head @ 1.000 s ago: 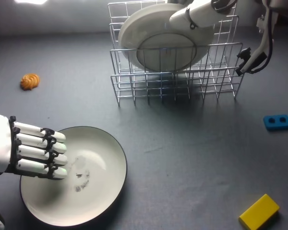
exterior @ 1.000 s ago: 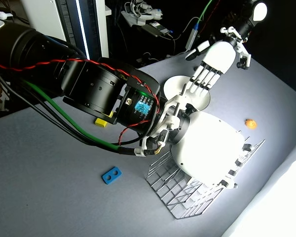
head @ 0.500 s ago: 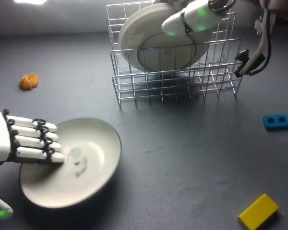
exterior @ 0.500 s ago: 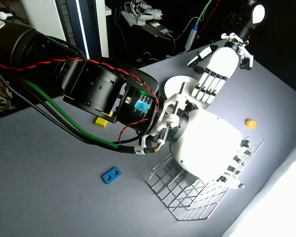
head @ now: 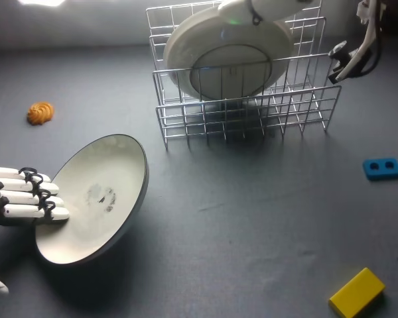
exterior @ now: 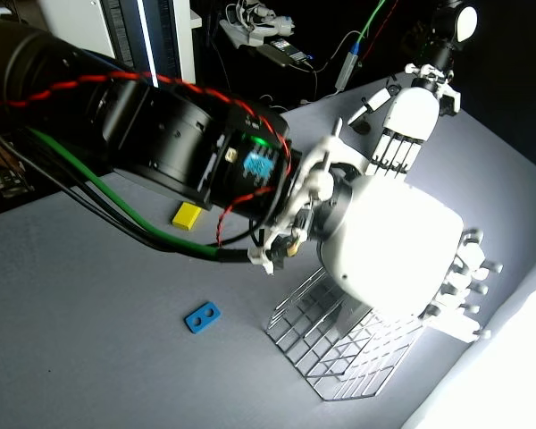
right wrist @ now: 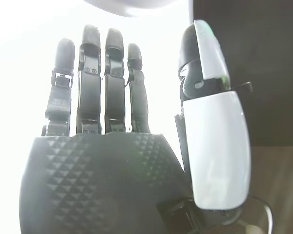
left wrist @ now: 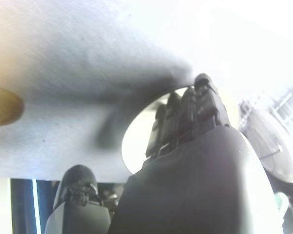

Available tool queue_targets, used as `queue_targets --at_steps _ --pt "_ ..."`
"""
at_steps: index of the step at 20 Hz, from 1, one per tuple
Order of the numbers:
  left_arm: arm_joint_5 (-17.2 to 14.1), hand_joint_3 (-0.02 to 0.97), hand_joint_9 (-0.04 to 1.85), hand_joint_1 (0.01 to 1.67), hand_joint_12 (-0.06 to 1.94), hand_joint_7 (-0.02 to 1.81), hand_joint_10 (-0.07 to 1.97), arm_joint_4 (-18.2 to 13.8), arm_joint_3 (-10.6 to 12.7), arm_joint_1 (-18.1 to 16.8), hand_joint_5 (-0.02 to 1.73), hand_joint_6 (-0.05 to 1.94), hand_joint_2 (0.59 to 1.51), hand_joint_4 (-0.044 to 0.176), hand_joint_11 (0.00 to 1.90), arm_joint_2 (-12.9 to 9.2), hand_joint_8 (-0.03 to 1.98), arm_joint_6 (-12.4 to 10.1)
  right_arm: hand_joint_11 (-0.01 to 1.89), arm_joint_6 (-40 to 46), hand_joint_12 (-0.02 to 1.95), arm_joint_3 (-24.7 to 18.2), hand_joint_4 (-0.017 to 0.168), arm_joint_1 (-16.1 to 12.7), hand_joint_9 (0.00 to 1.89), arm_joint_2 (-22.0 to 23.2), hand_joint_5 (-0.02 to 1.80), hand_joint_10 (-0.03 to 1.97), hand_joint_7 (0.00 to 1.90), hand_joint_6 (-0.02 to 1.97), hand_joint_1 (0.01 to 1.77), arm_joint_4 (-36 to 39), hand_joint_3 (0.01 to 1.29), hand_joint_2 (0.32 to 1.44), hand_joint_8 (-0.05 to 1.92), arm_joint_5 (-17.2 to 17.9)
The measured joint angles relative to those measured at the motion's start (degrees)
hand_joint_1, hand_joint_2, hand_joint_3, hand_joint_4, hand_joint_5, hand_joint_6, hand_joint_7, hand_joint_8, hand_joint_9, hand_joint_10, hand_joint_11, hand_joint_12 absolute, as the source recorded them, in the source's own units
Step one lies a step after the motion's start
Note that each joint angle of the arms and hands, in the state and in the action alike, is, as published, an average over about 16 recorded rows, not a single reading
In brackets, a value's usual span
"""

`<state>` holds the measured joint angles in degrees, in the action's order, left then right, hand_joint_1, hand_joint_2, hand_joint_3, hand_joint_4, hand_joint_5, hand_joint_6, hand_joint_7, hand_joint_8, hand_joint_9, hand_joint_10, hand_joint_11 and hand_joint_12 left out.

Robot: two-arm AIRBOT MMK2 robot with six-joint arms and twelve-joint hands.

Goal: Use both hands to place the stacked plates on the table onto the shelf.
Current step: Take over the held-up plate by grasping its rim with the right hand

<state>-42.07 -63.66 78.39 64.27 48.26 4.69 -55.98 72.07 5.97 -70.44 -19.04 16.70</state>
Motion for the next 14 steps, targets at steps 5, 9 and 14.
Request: queue_targets --at_steps 5,9,14 --pt "0.62 0.018 0.01 0.02 0.0 0.07 -0.03 0.84 -0.62 0.78 0.08 -0.03 1.103 -0.008 0.01 -0.4 -0.01 -0.12 0.04 -0.54 0.86 -5.54 -0.001 0.6 0.48 1.29 0.44 0.01 0.52 0.01 0.99 13.17 0.01 1.07 0.02 4.17" --pt "0.77 0.018 0.02 0.02 0.0 0.07 -0.03 1.17 -0.95 0.88 0.09 -0.03 1.102 -0.008 0.02 -0.57 -0.01 -0.12 0.03 -2.09 0.6 -9.66 0.0 2.5 0.33 1.33 0.31 0.01 0.36 0.02 1.03 23.23 0.01 1.03 0.02 6.62" --pt "0.85 0.018 0.01 0.02 0.0 0.07 -0.03 1.3 -1.08 0.89 0.09 -0.03 1.1 -0.008 0.02 -0.65 -0.01 -0.12 0.03 -5.86 0.29 -12.72 0.002 5.94 0.16 -0.32 0.15 0.01 0.17 0.02 1.12 30.53 0.01 0.98 0.02 7.42"
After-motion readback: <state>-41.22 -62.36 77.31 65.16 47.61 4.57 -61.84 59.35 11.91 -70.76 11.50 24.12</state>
